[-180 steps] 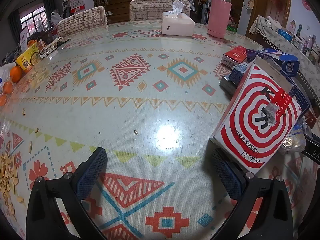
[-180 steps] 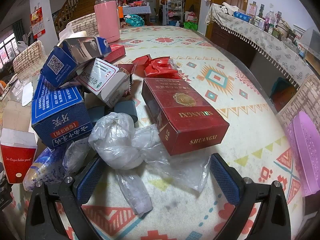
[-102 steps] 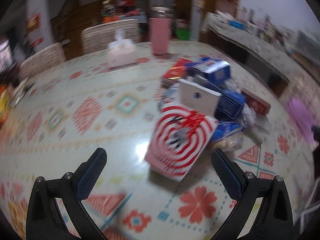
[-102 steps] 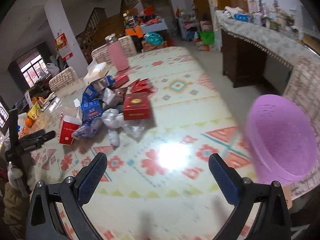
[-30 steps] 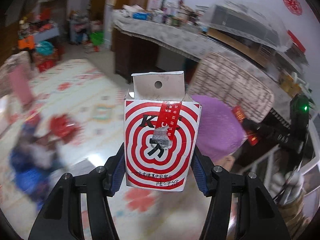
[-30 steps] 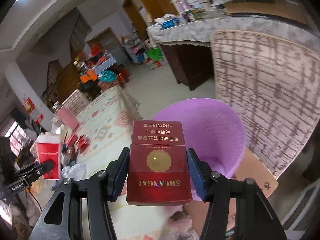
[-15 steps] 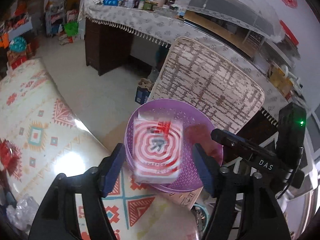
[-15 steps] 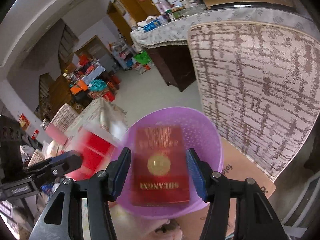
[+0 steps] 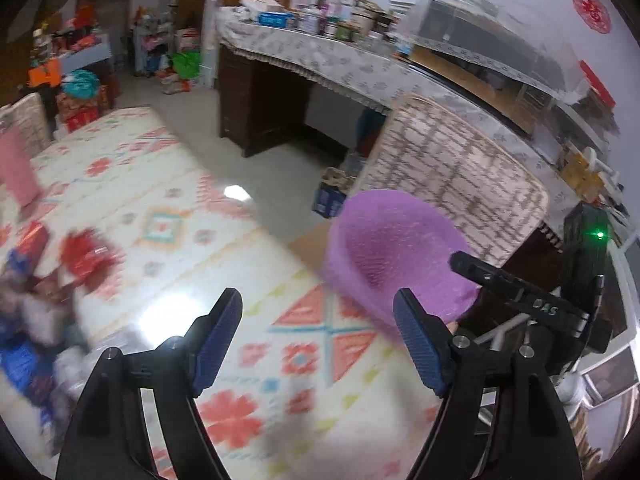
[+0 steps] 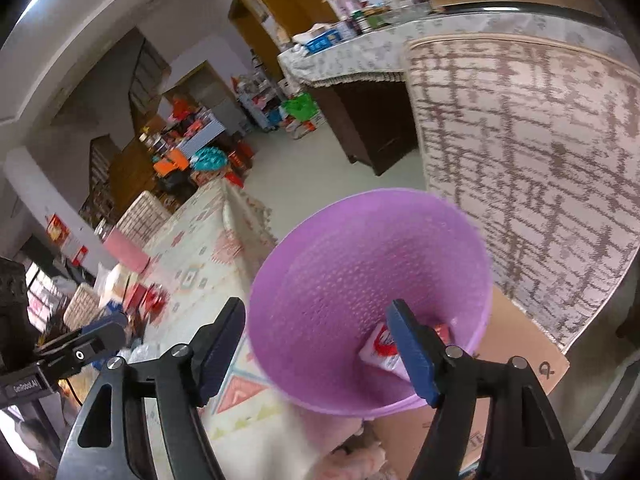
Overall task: Collect trash
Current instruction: 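Grasp the blue toothpaste box with the left tool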
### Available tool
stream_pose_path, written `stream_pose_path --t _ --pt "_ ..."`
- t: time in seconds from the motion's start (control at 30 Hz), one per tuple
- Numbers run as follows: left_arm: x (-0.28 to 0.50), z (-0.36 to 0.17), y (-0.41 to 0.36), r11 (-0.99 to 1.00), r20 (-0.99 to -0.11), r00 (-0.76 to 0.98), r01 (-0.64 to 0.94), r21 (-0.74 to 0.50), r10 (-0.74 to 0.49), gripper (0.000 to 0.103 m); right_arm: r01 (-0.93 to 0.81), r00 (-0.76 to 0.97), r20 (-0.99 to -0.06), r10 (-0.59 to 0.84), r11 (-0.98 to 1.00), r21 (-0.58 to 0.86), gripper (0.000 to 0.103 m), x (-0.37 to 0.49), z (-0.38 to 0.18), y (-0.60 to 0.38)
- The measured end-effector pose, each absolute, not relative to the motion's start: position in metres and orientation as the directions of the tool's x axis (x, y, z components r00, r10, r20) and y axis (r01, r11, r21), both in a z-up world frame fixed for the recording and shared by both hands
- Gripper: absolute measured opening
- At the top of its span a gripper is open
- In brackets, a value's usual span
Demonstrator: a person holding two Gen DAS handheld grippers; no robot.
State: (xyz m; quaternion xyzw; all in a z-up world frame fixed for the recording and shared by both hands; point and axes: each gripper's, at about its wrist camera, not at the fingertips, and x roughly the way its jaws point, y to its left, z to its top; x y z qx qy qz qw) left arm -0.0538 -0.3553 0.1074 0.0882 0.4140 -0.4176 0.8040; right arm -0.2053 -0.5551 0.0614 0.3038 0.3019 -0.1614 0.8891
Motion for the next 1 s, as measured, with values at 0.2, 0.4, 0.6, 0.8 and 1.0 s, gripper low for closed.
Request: stream_pose_path --t 0.2,0.4,0.6,0.8,1.0 --pt "-0.033 0.125 -0.266 0.762 -0.710 0.488 0.639 -0.106 -0.509 0.081 0.401 0.766 -0.642 -0.033 0.805 0.437 0.084 -0.186 0.059 -0.515" --pt "0.021 0.134 -0.175 0.886 -0.705 0.587 0.445 -0.129 -0.397 0.087 0.319 0.763 -0.644 0.065 0.828 0.461 0.085 -0.156 0.049 -0.465" --pt "0.083 0.115 -0.143 0.920 -0.760 0.543 0.344 -0.187 -0.357 0.088 0.256 0.755 -0.642 0.135 0.840 0.478 0.085 -0.121 0.033 -0.417" --pt "0.122 0.085 -0.158 0.926 -0.826 0.468 0.343 -0.158 -0.314 0.088 0.229 0.728 -0.662 0.181 0.846 0.482 0.085 -0.099 0.013 -0.384" --pt "0.141 0.064 -0.161 0.916 -0.846 0.388 0.310 -0.253 -0.365 0.087 0.223 0.721 -0.673 0.166 0.864 0.452 0.086 -0.094 0.010 -0.377"
